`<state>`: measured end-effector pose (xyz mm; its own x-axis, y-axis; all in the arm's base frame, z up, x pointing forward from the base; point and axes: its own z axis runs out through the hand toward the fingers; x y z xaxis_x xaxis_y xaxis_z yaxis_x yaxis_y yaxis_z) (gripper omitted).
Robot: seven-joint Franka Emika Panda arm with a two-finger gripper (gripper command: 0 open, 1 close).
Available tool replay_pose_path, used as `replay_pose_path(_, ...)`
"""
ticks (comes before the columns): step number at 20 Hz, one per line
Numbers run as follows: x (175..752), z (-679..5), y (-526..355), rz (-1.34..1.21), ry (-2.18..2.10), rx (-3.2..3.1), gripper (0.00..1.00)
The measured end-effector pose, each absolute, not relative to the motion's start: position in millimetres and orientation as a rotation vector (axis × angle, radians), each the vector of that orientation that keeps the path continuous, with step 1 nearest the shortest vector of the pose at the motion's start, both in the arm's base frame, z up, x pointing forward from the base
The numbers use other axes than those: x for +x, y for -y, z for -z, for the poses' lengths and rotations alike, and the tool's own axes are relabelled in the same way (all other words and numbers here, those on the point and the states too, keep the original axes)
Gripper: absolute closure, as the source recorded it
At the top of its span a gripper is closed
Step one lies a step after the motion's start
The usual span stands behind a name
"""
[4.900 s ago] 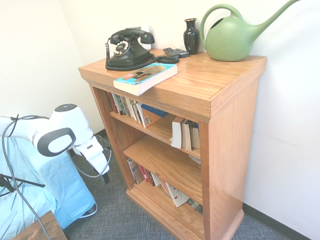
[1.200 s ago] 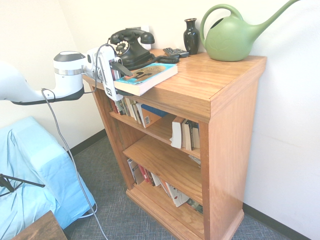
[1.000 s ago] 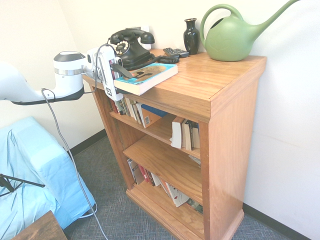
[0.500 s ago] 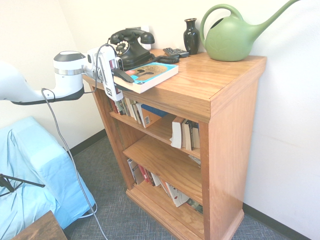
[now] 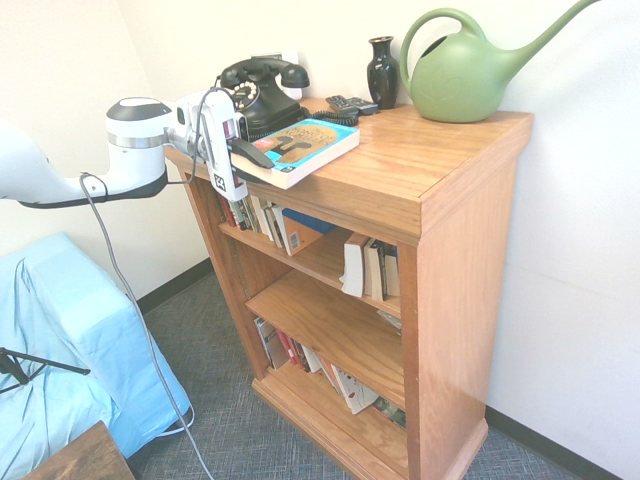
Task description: Organize the shelf
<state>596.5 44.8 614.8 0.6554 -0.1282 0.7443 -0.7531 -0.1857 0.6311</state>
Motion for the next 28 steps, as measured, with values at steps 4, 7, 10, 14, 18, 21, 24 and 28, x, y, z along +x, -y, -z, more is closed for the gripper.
replay_pose_path(4, 566, -647, -37, -0.7, 0.8, 1.766, 1.0)
replay_pose_path(7, 526, -672, -26, -0.742, 0.868, 1.826, 1.0)
replay_pose_path(10, 482, -678, -22, -0.777, 0.942, 1.905, 1.0)
replay_pose_path(14, 424, -669, -34, -0.863, 1.019, 2.027, 1.0)
replay_pose_path(18, 370, -646, -43, -0.92, 1.08, 2.147, 1.0)
replay_pose_path(21, 346, -618, -49, -0.945, 1.103, 2.24, 1.0)
replay_pose_path(24, 342, -584, -53, -0.947, 1.11, 2.34, 1.0)
replay_pose_path(28, 356, -545, -51, -0.929, 1.136, 2.461, 1.0)
